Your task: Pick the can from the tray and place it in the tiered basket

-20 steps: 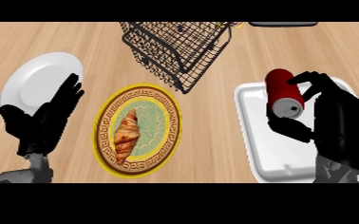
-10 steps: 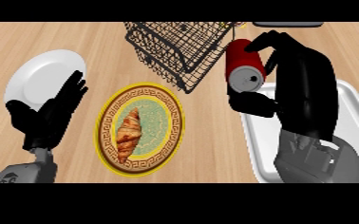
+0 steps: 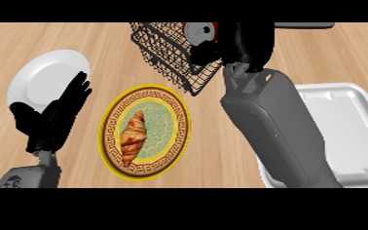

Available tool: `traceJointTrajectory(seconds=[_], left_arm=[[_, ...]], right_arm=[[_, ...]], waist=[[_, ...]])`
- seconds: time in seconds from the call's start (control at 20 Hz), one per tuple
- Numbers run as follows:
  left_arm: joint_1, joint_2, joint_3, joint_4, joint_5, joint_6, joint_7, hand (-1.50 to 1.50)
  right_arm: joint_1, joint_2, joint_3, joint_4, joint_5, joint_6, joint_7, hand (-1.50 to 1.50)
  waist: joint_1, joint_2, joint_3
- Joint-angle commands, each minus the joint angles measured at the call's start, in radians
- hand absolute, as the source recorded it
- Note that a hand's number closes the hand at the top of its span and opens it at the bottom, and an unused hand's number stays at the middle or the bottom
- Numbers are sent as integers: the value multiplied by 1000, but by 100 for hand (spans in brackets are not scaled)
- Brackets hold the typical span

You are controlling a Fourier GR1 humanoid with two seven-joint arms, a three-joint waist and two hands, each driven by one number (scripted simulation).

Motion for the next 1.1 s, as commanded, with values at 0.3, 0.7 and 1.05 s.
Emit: traceJointTrajectory(seconds=[0.3, 0.7, 1.05], left_arm=[[6, 0, 3, -42, 1, -6, 60, 0], [-38, 5, 32, -27, 17, -17, 62, 0], [23, -23, -3, -56, 0, -28, 38, 0]], right_arm=[[-256, 18, -55, 429, -96, -130, 12, 150], [-319, 19, -52, 696, -126, -299, -73, 150], [-323, 18, 16, 888, -134, -483, -120, 150]], waist=[[2, 0, 0], [5, 3, 0], [18, 4, 0]])
